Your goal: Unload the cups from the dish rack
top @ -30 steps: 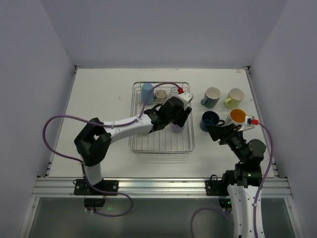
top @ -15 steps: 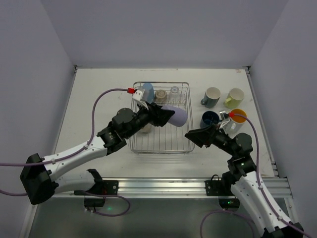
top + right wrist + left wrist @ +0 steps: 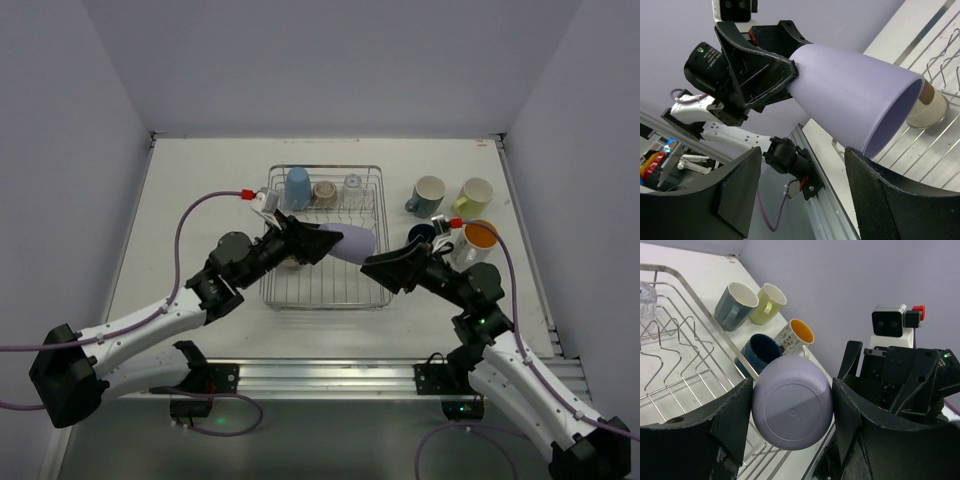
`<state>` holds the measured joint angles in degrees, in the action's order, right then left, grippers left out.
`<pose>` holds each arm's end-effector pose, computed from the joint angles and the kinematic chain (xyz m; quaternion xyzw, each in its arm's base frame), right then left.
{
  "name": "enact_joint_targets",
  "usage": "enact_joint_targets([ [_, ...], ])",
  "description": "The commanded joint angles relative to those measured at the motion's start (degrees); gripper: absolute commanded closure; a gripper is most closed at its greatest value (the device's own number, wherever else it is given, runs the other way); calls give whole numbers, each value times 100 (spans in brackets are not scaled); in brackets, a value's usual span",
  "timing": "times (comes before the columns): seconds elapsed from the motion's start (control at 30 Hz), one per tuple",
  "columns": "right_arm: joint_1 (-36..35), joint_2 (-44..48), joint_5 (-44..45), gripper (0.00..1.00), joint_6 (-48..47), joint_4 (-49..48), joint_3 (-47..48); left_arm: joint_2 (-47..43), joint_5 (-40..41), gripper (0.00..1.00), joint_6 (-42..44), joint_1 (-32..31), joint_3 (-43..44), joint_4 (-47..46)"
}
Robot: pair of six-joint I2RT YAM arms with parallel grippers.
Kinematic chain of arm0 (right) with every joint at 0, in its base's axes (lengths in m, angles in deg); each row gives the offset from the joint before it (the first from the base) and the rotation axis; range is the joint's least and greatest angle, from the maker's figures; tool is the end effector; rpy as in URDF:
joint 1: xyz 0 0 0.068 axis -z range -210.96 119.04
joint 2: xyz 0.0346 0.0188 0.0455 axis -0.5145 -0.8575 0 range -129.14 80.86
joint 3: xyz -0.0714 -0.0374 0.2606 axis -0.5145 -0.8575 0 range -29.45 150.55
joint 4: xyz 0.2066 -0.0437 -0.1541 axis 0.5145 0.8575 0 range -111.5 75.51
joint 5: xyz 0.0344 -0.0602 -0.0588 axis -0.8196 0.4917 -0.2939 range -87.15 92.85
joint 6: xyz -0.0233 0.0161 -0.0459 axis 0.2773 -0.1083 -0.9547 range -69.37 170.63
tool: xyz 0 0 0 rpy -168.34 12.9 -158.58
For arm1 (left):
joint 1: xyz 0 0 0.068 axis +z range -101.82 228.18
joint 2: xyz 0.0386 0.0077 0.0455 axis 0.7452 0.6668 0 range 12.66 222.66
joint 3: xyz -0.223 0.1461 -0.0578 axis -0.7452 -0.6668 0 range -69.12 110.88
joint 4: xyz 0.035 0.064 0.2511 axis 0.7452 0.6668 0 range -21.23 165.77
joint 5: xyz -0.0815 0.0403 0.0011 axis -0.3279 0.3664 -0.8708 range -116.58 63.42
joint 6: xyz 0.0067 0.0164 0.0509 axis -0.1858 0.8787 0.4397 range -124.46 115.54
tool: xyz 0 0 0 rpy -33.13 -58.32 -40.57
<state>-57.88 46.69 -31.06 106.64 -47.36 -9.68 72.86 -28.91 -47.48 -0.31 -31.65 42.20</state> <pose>0.1294 0.0880 0.2794 -0.0665 0.6428 0.6286 0.4327 0.1629 -0.1861 0.3106 0.0474 0.6814 -0.5328 0.4996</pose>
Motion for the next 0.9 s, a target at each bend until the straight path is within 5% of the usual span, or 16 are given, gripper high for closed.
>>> enact_joint_targets([
  [0.0, -59, -2, 333, 30, -169, -235, 282, -324, -102, 90, -233, 15, -64, -622],
  [0.2, -103, 323, 753, 31, -423, 415, 299, -588, 470, 92, -13, 15, -99, -287],
  [0.5, -235, -326, 359, 31, -327, -296, 589, -317, -540, 92, -583, 15, -355, -1034],
  [0.67, -393, -782, 411, 56, -134, -1103, 607, -272, -637, 91, -760, 15, -504, -1184],
  [0.73, -516, -898, 507, 78, -20, -1358, 581, -290, -716, 82, -734, 6, -513, -1123],
  [0.77, -560, -907, 587, 97, -37, -1360, 581, -334, -734, 73, -690, 15, -504, -1001],
  [0.8, -604, -872, 692, 100, -90, -1203, 624, -386, -691, 55, -568, 15, -478, -852],
  [0.87, -674, -636, 1201, 100, -510, 59, 947, -606, -559, 36, -383, 15, -356, -135],
])
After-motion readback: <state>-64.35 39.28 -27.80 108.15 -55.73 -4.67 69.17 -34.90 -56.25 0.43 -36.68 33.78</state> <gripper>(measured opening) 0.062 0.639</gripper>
